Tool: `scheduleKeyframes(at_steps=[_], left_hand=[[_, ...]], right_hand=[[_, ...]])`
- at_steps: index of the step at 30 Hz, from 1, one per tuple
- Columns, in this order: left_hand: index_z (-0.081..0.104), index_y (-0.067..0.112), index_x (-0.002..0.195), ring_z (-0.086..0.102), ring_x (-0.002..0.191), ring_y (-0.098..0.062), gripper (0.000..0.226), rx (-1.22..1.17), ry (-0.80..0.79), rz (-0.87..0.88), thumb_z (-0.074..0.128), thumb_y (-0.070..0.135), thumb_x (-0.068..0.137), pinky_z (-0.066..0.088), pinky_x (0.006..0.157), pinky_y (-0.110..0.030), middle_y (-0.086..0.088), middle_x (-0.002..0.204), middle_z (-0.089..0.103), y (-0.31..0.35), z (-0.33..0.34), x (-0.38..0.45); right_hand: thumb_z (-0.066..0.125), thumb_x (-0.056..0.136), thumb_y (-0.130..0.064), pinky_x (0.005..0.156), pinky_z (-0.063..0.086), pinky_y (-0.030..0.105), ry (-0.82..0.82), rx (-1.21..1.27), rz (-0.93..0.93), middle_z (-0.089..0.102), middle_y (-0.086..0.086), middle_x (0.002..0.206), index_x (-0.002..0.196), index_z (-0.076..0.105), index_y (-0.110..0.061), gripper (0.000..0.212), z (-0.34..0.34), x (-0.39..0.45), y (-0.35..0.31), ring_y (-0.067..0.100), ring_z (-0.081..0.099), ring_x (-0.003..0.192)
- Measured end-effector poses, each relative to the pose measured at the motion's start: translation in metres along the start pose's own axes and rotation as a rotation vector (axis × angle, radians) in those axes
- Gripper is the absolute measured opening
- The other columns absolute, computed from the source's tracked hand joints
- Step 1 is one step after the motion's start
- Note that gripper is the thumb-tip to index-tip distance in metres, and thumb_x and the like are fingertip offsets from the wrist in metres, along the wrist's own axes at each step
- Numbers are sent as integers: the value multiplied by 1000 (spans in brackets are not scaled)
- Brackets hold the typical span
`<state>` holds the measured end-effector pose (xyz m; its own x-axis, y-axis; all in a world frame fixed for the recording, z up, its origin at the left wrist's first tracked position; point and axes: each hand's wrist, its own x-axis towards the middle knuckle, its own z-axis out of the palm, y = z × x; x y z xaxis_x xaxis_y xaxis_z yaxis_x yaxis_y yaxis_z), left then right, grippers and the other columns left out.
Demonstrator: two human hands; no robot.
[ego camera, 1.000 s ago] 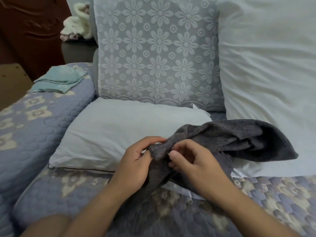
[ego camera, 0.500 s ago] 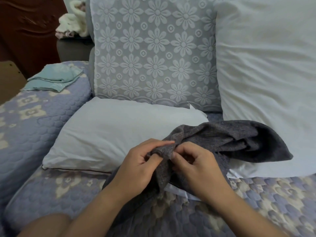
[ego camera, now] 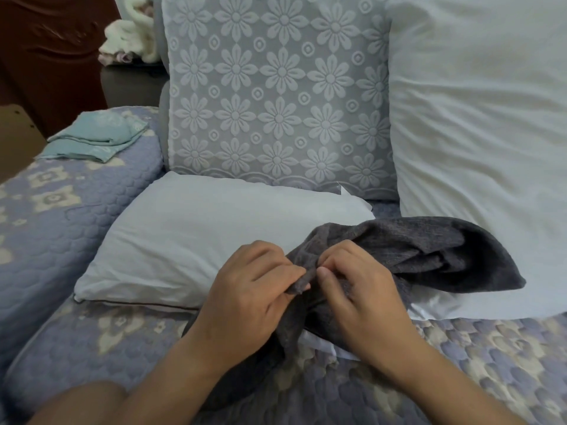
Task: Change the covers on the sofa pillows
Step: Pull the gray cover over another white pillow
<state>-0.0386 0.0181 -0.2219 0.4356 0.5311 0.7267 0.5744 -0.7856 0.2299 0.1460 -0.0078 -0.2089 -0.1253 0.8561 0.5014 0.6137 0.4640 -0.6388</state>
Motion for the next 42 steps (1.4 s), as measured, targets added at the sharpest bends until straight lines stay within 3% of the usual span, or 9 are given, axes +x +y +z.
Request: scheduleKeyframes(at_steps=[7, 10, 12, 17, 22, 29, 32, 36, 42], left_hand=[[68, -6, 80, 57, 77, -32, 23, 63, 254, -120, 63, 10, 96, 46, 72, -43, -14, 79, 61, -18, -23, -3], [66, 4, 84, 55, 84, -34, 19, 243, 223, -423, 61, 19, 95, 43, 76, -42, -10, 82, 59, -56, -29, -9], [69, 11, 101, 54, 102, -39, 17, 322, 165, -601, 62, 23, 91, 44, 91, -46, -10, 103, 58, -61, -27, -9], [71, 17, 122, 55, 122, -27, 32, 176, 26, -213, 64, 30, 94, 37, 110, -49, -2, 123, 64, -9, -5, 7], [67, 25, 117, 62, 89, -12, 28, -6, -157, -288, 50, 41, 101, 52, 78, -37, 10, 99, 66, 4, 17, 16], [70, 16, 91, 51, 56, -18, 29, 127, -78, -77, 51, 31, 106, 45, 49, -37, 4, 70, 54, 13, 17, 20], [72, 15, 91, 59, 58, -25, 26, 247, 27, -51, 55, 29, 105, 50, 50, -43, 1, 73, 60, -1, 7, 16], [71, 14, 99, 69, 82, -33, 24, 364, 196, -323, 54, 30, 102, 55, 67, -48, -5, 91, 72, -56, -28, 8], [71, 15, 94, 62, 82, -36, 20, 476, 129, -556, 58, 29, 101, 51, 59, -47, -6, 88, 63, -79, -29, -6]], right_hand=[[53, 93, -16, 68, 39, 38, 167, -221, 440, 58, -2, 75, 74, 56, -14, 20, -38, 24, 50, 20, 54, 75], [56, 91, -14, 71, 38, 40, 180, -267, 367, 56, 1, 77, 73, 55, -12, 18, -43, 24, 49, 23, 52, 77], [60, 91, -12, 70, 33, 36, 127, -283, 224, 51, -2, 79, 72, 52, -15, 21, -32, 20, 37, 20, 49, 78], [59, 95, -17, 71, 29, 25, 94, -251, 70, 47, -9, 83, 76, 48, -26, 24, -18, 15, 19, 16, 46, 81], [55, 95, -20, 73, 40, 28, 109, -180, 54, 53, -8, 86, 77, 55, -18, 18, -18, 8, 6, 14, 54, 82], [60, 89, -5, 65, 36, 35, 174, -334, 88, 50, -2, 76, 71, 49, -11, 22, -23, 10, 15, 20, 48, 71], [59, 85, -2, 61, 27, 41, 248, -497, 119, 44, 5, 70, 66, 42, -8, 26, -40, 14, 30, 26, 40, 67], [48, 84, -13, 62, 26, 41, 380, -678, 351, 47, 18, 70, 62, 41, -8, 24, -98, 22, 77, 29, 34, 67], [53, 91, -5, 81, 37, 40, 395, -559, 421, 54, 18, 97, 72, 59, 0, 20, -99, 15, 95, 38, 47, 92]])
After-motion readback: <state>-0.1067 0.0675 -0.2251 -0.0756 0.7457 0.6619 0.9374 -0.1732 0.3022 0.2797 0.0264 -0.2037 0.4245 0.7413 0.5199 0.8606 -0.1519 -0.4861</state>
